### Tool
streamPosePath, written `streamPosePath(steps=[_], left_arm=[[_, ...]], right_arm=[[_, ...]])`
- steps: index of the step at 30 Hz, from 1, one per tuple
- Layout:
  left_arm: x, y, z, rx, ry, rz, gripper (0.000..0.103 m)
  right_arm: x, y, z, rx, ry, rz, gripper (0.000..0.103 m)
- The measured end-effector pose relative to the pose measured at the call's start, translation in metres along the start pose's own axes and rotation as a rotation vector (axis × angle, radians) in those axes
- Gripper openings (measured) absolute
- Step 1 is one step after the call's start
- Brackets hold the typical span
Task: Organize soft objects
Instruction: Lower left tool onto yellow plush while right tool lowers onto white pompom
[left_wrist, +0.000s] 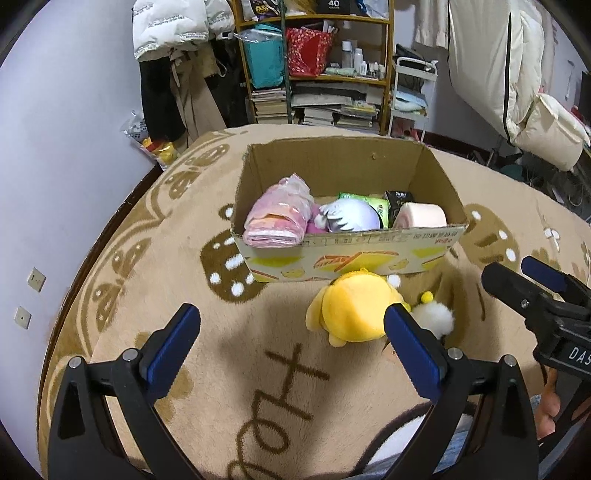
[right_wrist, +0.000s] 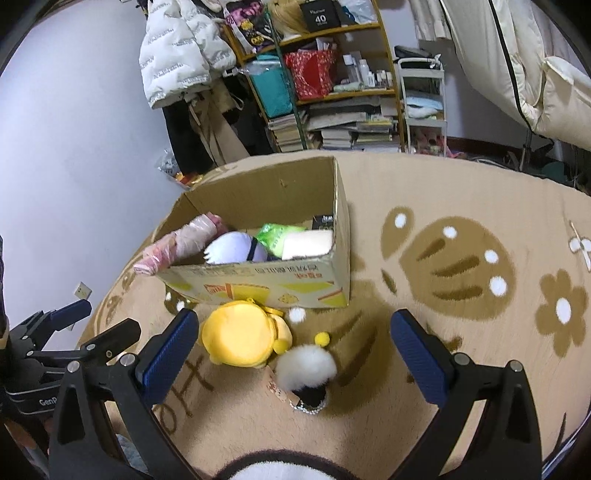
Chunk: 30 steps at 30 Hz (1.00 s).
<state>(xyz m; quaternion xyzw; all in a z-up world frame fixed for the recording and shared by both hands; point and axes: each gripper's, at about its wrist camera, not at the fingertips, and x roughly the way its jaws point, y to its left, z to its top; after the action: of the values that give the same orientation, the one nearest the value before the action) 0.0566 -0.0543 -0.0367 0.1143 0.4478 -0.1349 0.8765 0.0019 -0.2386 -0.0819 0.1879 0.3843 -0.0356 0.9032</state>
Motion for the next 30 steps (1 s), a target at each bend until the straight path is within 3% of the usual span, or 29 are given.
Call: streamPosePath(steps=[19, 27, 30], left_arm=[[0.045, -0.023, -0.008, 0.115, 0.078, -0.005, 0.099], [0.065, -0.030, -0.006, 0.131, 0.105, -0.048, 0.099], [0.073, -0.035, -0.007, 0.147, 0.118, -0.070, 0.099]], right_arm=[[0.056, -0.016, -0.017, 0.087, 0.185, -0.012, 0.102], [0.076, -0.020, -0.022, 0.107, 0.244, -0.018, 0.102], [0.080, -0.023, -0.023, 0.119, 0.258, -0.012, 0.094]])
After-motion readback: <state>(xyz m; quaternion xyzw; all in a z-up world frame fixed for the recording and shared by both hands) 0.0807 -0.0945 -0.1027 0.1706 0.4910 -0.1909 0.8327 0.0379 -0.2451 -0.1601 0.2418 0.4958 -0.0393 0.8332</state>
